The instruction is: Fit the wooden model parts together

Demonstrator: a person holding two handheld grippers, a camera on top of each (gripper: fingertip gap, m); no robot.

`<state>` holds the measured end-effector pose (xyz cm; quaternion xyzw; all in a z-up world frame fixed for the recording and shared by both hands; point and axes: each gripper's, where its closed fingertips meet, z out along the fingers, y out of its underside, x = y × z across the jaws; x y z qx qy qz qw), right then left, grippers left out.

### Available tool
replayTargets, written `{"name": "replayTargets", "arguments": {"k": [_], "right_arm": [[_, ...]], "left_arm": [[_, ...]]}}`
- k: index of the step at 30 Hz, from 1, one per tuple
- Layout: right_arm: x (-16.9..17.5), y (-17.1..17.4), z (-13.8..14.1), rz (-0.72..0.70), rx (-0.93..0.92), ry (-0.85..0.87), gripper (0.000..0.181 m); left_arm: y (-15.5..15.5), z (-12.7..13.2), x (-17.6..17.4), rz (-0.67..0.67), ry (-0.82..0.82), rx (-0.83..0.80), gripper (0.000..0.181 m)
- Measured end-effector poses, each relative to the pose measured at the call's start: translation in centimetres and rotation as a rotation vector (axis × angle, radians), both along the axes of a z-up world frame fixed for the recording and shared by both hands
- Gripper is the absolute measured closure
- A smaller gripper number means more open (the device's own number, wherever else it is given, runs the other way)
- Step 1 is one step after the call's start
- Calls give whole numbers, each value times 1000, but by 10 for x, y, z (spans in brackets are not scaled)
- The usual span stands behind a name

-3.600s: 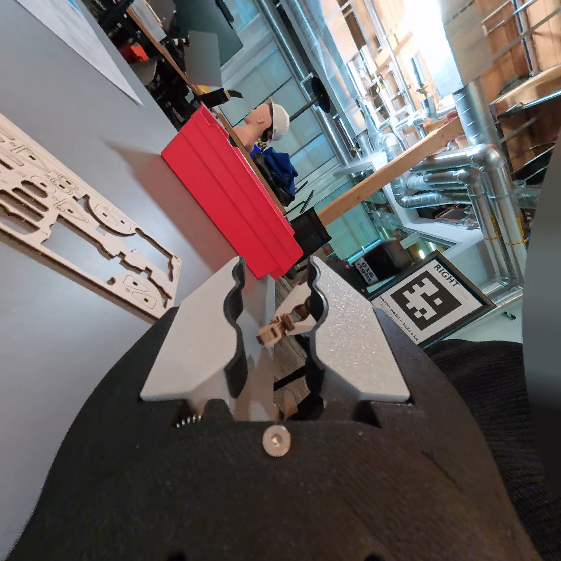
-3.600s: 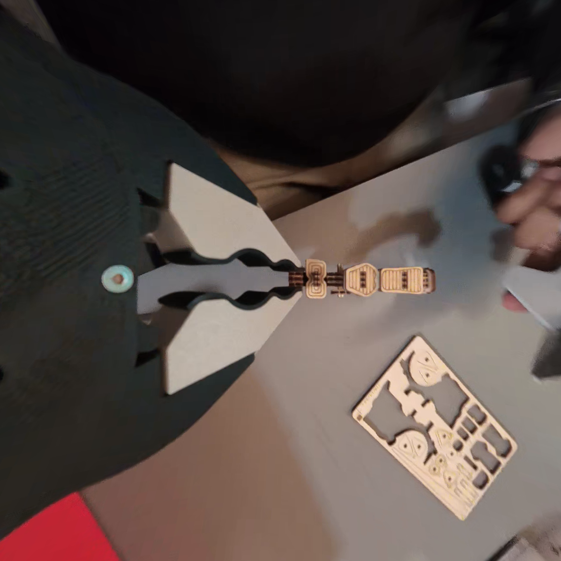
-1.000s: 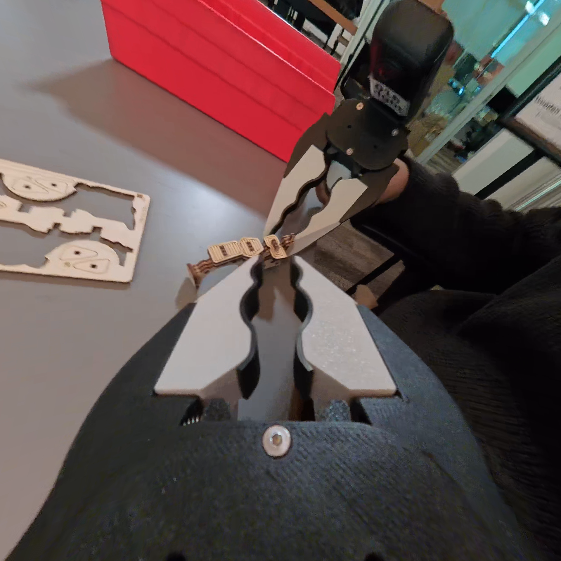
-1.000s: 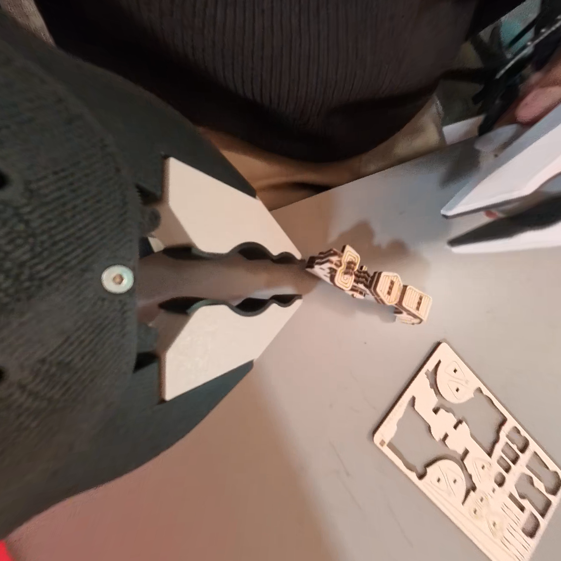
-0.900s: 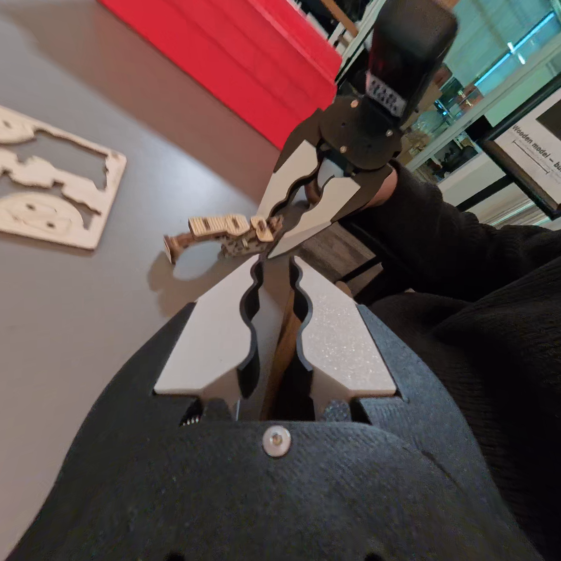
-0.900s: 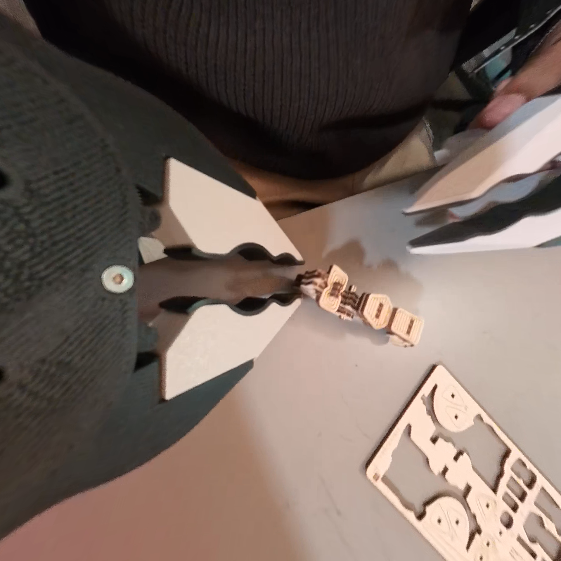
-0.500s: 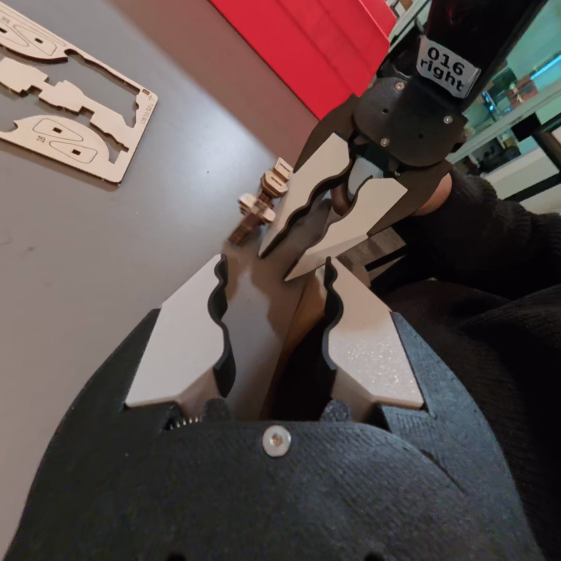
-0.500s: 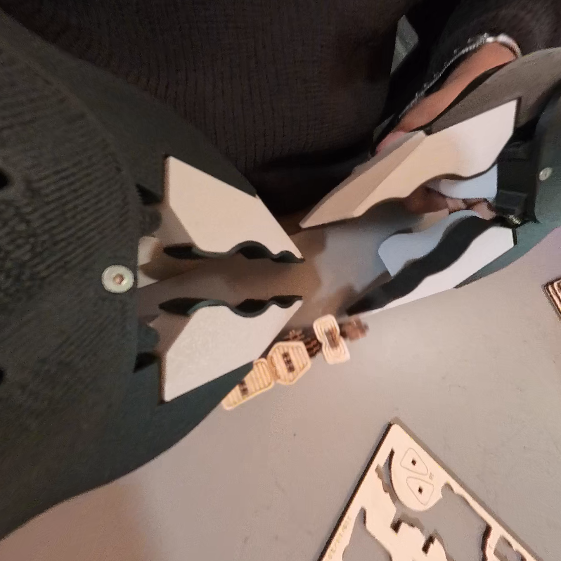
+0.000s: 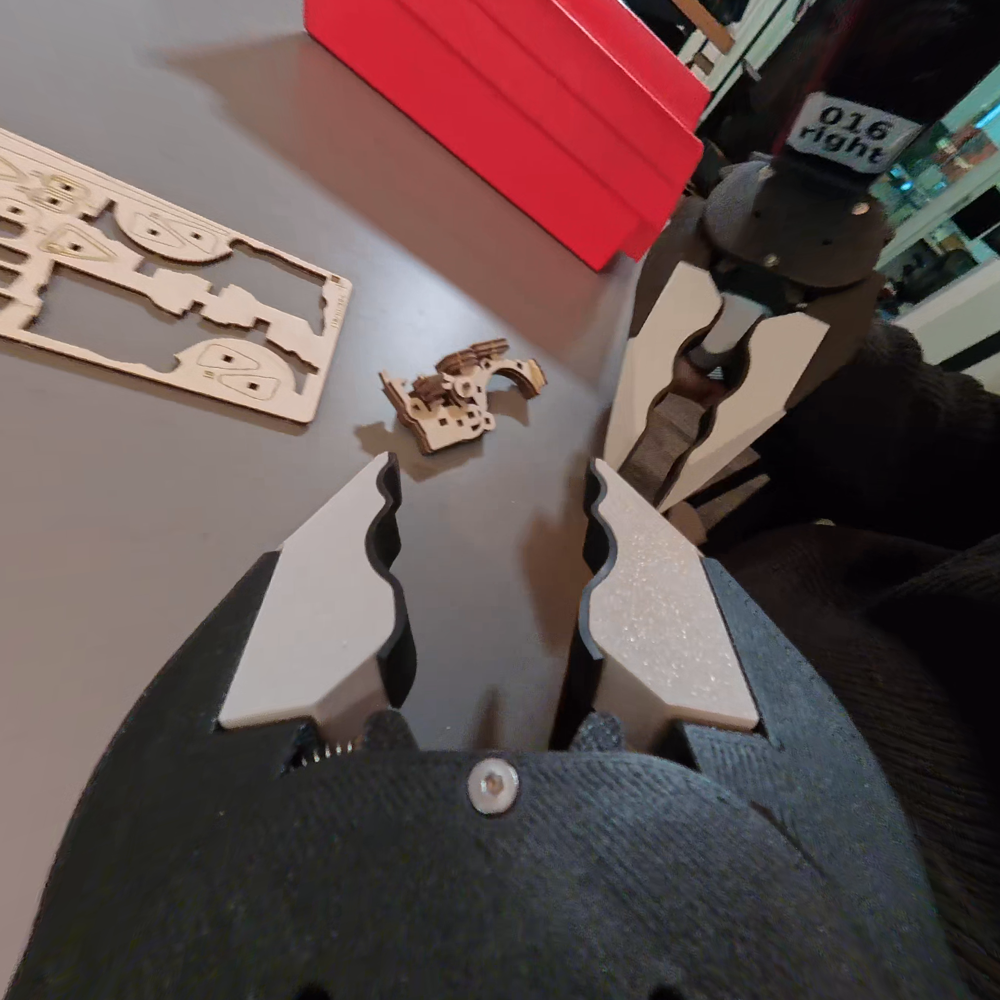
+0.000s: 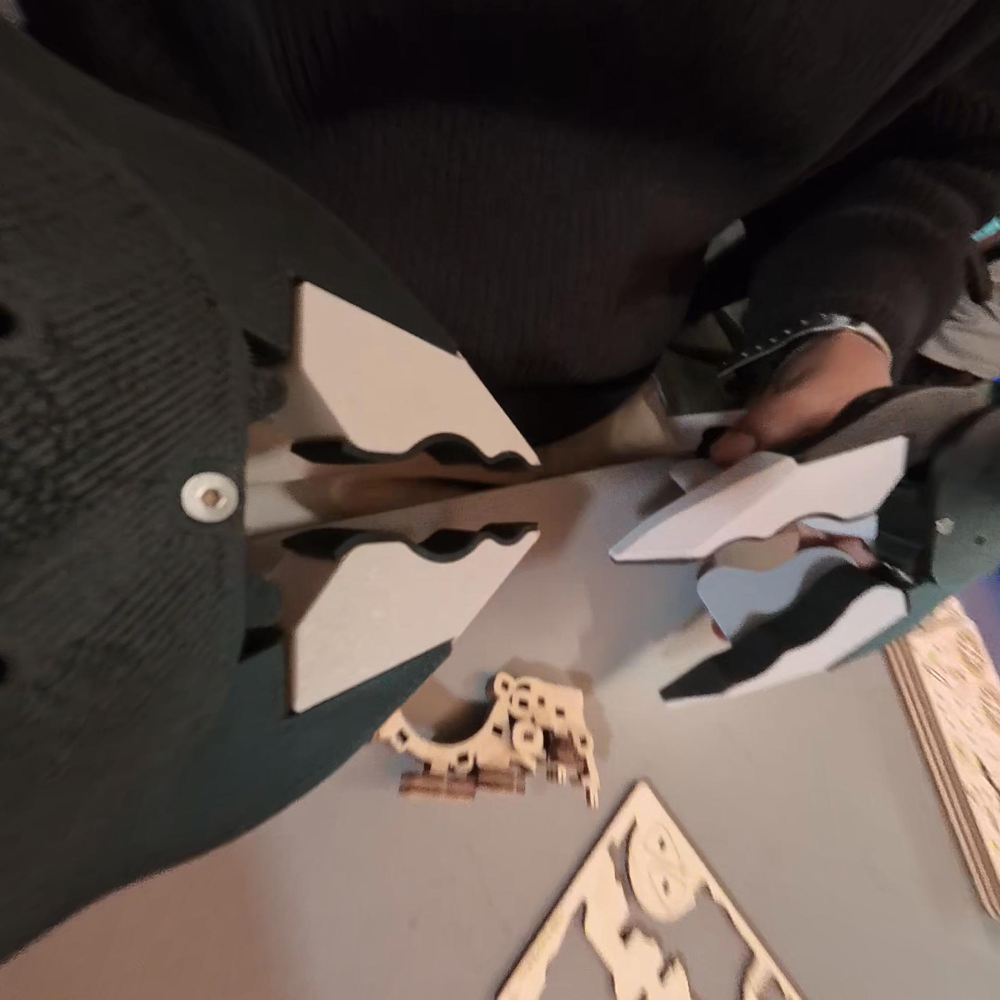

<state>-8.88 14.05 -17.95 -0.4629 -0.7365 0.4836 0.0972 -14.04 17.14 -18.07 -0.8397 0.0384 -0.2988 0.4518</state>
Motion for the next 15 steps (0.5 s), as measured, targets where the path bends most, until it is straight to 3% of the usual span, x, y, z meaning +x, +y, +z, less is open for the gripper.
{"name": "replayTargets", "arguments": {"k": [5, 8, 10, 15], "right_arm": [[-14, 42, 16, -231, 61, 143, 161], [-19, 67, 22, -385, 94, 198, 149], [-21, 82, 19, -472, 62, 173, 139], [-23, 94, -2, -525, -123, 30, 131]], "left_arm": [[5, -6, -4, -9, 131, -2, 117], [13, -9, -3, -6, 125, -20, 117], [18, -14, -4, -1, 98, -68, 117], [24, -21, -4, -2, 36, -128, 125]]}}
